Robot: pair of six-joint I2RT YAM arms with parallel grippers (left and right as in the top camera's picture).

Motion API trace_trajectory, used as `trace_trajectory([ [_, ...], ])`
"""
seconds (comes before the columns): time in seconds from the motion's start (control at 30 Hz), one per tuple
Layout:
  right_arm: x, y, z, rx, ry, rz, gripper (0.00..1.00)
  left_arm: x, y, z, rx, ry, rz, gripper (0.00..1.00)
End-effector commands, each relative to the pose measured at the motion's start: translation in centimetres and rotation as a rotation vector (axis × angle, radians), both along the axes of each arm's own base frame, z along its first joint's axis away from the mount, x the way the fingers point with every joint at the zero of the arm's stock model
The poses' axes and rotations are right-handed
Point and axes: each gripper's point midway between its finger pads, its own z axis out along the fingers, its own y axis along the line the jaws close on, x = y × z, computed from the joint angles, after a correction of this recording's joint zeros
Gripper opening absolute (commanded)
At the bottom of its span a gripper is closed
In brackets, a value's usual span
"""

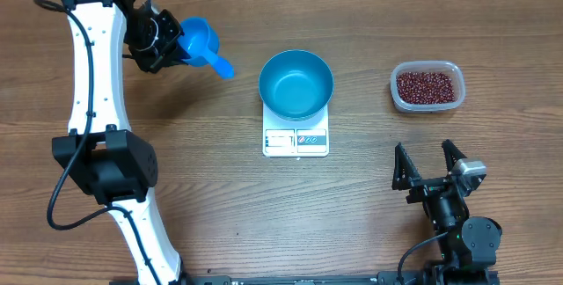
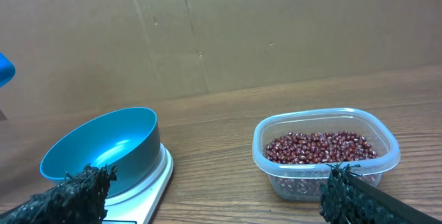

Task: Scoop item into bowl and weigh 150g on scale
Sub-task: 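Lift the blue scoop with the left gripper toward the teal bowl, then move the right gripper to the scoop handle above the bowl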

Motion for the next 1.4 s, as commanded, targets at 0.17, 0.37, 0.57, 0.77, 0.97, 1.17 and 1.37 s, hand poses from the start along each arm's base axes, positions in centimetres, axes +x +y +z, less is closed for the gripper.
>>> trace_trajectory([
  [0.17, 0.0, 0.0, -0.1, -0.008, -0.008, 0.001, 1.00, -1.1, -5.6, 0.4, -0.020, 0.049, -0.043, 0.04],
  [0.37, -0.2, 0.4, 2.3, 0.124, -0.083, 0.029, 1.00, -1.9, -9.1, -0.3, 0.081, 0.076, -0.039, 0.05],
  [0.57, -0.9, 0.4, 5.3, 0.281, -0.100, 0.041, 1.00, -1.9, -11.2, -0.8, 0.194, 0.049, -0.018, 0.04],
  [0.77, -2.2, 0.0, 8.2, 0.306, -0.051, 0.010, 1.00, -1.9, -12.8, -0.9, 0.247, 0.012, -0.019, 0.05],
  [0.97, -3.3, -0.2, 10.6, 0.309, 0.075, -0.022, 1.00, -1.6, -13.1, -0.8, 0.243, 0.008, 0.019, 0.04],
  [1.17, -2.1, 0.3, 12.2, 0.363, 0.269, -0.025, 1.00, -1.3, -13.1, -0.7, 0.237, 0.002, 0.037, 0.04],
  [1.37, 1.1, 4.0, 12.9, 0.402, 0.476, 0.172, 1.00, -1.3, -13.2, -0.8, 0.237, 0.002, 0.039, 0.04],
])
